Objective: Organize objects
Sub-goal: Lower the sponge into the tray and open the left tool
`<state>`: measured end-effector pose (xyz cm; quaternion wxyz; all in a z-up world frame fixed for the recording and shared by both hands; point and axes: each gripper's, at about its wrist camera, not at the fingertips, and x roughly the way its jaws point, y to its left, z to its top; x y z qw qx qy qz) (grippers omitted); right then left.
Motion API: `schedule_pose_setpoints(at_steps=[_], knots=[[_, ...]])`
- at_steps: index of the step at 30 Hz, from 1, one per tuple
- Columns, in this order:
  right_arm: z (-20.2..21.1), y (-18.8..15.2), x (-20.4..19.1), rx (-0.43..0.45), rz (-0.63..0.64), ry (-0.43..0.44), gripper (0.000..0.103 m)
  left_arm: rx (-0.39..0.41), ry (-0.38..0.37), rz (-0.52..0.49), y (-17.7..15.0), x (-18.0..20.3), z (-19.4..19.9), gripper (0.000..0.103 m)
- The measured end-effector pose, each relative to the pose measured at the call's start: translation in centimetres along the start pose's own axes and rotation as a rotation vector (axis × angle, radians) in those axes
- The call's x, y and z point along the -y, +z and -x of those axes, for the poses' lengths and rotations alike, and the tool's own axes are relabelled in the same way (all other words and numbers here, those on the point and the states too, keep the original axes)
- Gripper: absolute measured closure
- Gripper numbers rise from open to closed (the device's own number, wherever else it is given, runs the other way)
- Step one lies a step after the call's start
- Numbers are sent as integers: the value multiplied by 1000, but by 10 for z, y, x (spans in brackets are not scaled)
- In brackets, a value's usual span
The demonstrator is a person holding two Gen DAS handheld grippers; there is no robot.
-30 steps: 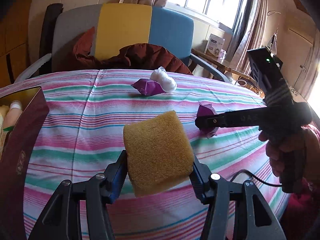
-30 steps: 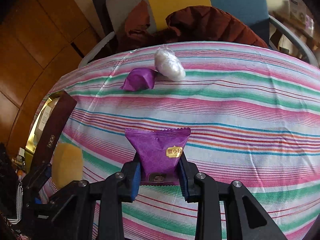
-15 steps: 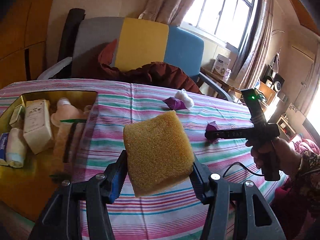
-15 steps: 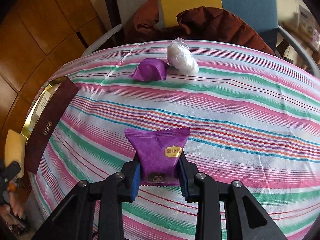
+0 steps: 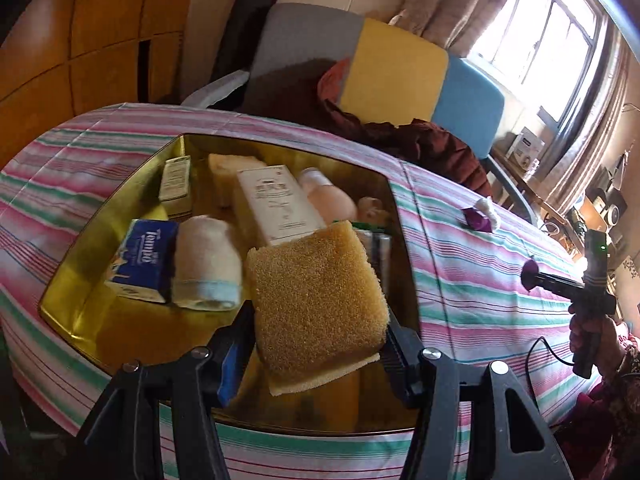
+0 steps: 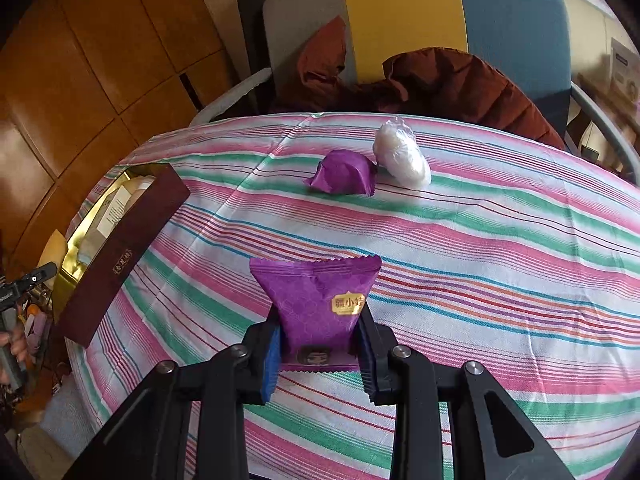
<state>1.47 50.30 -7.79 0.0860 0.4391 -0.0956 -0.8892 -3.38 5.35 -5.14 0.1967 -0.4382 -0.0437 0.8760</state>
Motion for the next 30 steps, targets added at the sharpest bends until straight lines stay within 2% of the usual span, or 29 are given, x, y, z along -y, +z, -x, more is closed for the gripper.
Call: schedule_pose_setpoints(at_steps=[3,7,12,19,23,27,30], knots=[[3,4,-7,-1,14,-15,70,-71,47,6,4,-27,-10,45],[12,7,-21,15,-12,15,70,-147,41,46,3,-56,-23,45],[26,14,-54,50,1,66,70,-183,122,-41,3,-66,-29,45],[32,20,-122,92,41,191,70,-184,178,-35,6,-86,-23,45],[23,20,-165,85,61,278,70,-138,222,-14,4,-88,-16,44],[6,17,-210,49,105,335,70,-41,171,49,-3,-92,3,43],[-7,12,-239,20,141,360,70,42,144,144,-4,-102,19,43]])
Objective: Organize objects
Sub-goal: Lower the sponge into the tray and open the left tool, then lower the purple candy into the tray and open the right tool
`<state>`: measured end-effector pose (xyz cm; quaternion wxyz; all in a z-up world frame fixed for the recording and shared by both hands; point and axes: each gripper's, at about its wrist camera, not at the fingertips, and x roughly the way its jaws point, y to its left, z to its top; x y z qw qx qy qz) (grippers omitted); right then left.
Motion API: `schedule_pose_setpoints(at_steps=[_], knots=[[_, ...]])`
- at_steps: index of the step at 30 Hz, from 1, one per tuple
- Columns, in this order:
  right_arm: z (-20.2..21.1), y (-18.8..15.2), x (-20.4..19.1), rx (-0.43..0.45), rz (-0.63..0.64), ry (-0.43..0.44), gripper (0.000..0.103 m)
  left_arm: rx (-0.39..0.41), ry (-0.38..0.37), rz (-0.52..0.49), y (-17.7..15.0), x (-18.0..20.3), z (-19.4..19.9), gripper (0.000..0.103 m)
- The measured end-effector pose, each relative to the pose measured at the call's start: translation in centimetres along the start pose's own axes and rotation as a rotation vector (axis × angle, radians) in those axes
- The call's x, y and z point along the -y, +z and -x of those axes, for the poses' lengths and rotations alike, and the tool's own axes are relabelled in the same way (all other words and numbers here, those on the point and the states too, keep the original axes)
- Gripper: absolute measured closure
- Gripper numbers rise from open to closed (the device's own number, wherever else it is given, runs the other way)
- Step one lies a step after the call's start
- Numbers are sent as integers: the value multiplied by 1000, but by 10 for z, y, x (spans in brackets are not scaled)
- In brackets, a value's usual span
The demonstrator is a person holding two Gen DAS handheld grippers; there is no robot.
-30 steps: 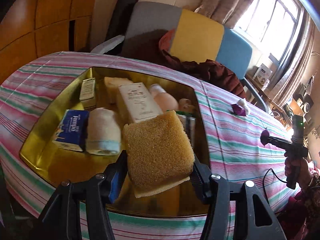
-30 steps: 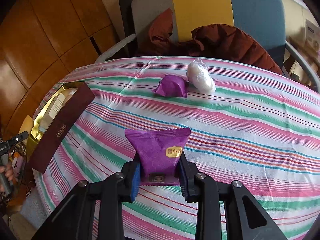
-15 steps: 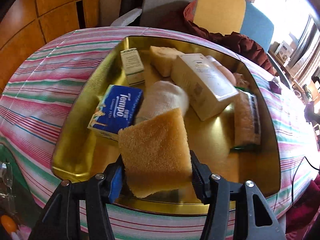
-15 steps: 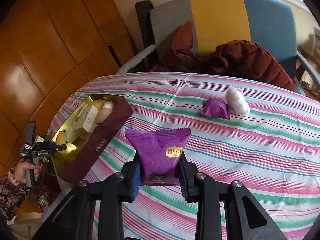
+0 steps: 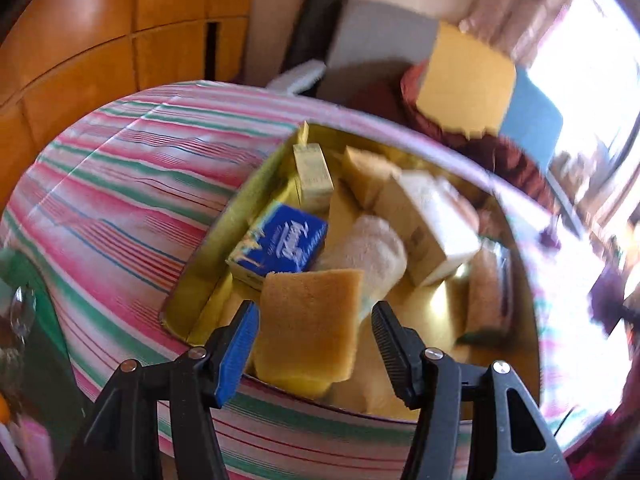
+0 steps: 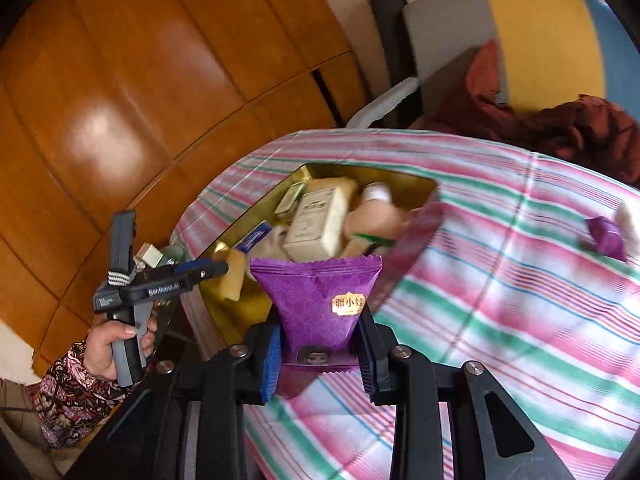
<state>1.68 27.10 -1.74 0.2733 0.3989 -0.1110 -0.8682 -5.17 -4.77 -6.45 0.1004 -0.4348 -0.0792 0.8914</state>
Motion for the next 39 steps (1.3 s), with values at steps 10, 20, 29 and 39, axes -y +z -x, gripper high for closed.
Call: schedule_pose_setpoints(at_steps=[10,20,29,39], knots=[[-83,3,-59,-137,87,-33,70,215,-82,255,-7,-9,39,41],[-140,4,-79,-225,95,-40,68,324,-54,321,-14,-9,62,41],[-163,3,-85,-223,30,-34,46,325,-52,399,-12,-28,62,41],[-125,1,-89,-123,76,-53,40,315,-59,359,-16,-17,59,41]])
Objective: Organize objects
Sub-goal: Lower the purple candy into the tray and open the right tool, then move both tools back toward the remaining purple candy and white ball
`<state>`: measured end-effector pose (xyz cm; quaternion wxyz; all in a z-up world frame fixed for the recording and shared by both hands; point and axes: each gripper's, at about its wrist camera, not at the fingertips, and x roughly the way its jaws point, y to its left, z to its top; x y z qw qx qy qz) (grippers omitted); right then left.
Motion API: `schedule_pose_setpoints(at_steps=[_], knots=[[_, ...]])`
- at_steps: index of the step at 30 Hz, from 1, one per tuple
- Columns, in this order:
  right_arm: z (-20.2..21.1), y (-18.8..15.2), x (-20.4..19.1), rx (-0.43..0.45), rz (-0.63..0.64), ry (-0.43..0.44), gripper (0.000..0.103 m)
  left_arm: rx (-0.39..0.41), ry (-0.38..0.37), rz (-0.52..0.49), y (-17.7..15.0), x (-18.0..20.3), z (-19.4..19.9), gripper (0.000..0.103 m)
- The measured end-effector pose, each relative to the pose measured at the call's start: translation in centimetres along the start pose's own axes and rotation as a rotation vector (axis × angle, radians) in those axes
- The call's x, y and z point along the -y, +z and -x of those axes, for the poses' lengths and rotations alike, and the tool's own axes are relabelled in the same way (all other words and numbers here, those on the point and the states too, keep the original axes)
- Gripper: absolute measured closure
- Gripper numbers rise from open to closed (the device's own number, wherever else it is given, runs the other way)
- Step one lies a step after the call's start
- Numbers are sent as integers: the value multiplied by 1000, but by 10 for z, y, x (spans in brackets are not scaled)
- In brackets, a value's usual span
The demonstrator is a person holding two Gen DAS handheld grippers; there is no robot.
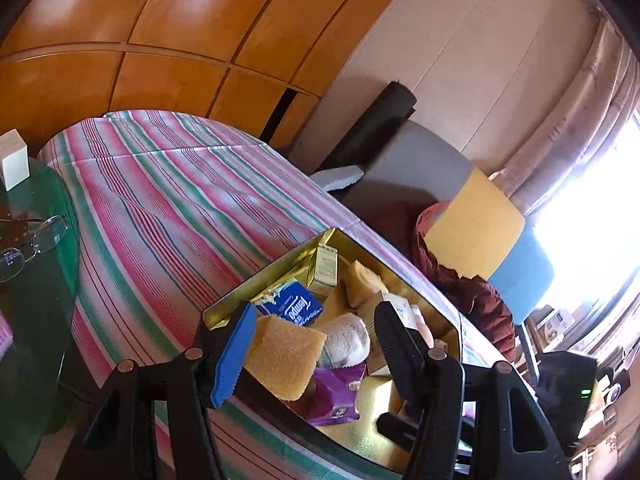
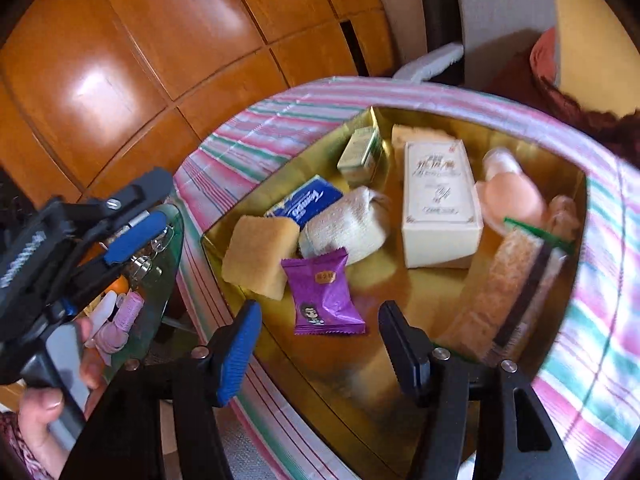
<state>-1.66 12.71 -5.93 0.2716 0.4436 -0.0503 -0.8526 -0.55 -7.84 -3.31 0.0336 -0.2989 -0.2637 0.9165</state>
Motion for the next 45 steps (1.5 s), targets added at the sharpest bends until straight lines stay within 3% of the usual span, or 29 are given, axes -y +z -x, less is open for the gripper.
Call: schedule_pose_setpoints(at_steps=[9,17,31,45], knots=[[38,-7,11,60,24,-89,39,-91,-26,-89,-17,21,-12,41],[66,-17,55,80,-21,-198,35,-197,-127,-237,-45,54,-20,41],[103,-43,141,47,-133,-398,31,-232,-280,-504,-92,123,3,41],[144,-56,230,-16,-128,-535,28,-404,-347,-619,-136,193,-18,39]])
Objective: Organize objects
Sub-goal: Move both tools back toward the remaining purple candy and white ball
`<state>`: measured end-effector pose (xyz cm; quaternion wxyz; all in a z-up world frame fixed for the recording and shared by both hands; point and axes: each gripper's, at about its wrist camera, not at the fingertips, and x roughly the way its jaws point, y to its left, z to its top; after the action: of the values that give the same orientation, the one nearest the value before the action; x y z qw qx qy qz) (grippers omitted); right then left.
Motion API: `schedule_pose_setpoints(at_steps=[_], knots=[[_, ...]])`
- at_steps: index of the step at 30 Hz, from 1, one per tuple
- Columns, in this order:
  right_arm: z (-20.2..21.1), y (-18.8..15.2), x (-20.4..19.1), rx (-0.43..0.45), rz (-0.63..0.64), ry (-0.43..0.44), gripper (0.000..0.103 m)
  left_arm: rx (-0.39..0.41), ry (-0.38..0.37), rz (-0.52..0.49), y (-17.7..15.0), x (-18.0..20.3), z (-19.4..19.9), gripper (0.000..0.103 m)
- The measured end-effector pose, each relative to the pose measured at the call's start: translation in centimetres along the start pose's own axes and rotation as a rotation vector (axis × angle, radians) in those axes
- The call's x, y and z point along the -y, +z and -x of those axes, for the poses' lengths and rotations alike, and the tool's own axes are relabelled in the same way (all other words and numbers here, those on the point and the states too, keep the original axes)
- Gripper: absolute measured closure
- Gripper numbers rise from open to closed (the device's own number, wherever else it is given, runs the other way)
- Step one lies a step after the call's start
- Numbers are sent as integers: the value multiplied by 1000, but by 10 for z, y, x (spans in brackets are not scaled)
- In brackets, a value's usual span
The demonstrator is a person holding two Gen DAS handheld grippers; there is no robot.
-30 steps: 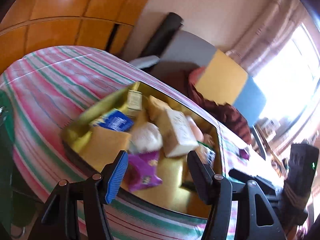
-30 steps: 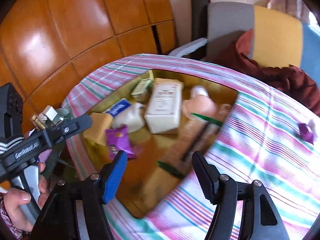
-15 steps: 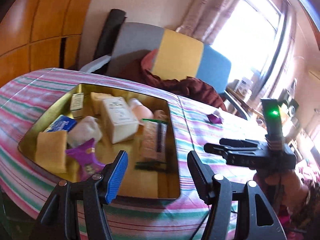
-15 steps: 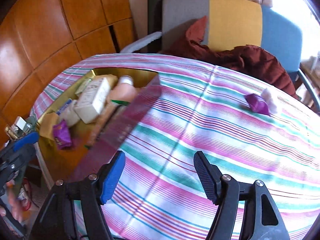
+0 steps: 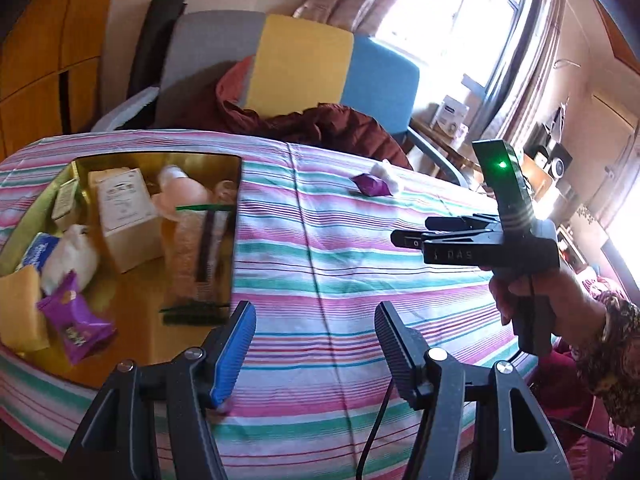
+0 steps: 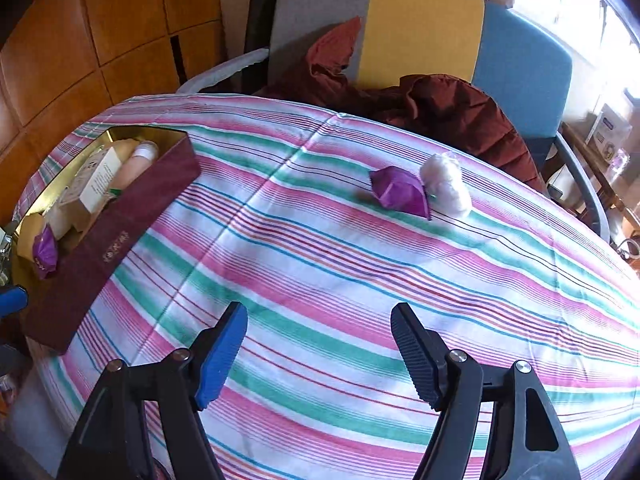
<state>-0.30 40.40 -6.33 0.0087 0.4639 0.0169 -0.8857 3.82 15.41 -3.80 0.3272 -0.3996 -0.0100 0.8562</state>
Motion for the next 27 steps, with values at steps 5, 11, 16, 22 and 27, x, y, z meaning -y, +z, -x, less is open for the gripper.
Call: schedule_pose_setpoints(at_steps=[5,11,16,22,27], knots=[[-6,-5,50,-7,-77,-40,27,-50,-48,-11,19,23,-27,29],[-9,-19,105,-6,-308,-33,27,-117,-58,8,55,49,-81,29],[-4,-22,132,-28,-448,-52,26,-135,-13,-1,91,70,-138,29],[-5,-31,161,-70,-565,-59,25,-156,110,-15,137,91,-212,29],[0,-32,176,-52,-630,-47,25,-163,186,-39,161,103,-255,29]])
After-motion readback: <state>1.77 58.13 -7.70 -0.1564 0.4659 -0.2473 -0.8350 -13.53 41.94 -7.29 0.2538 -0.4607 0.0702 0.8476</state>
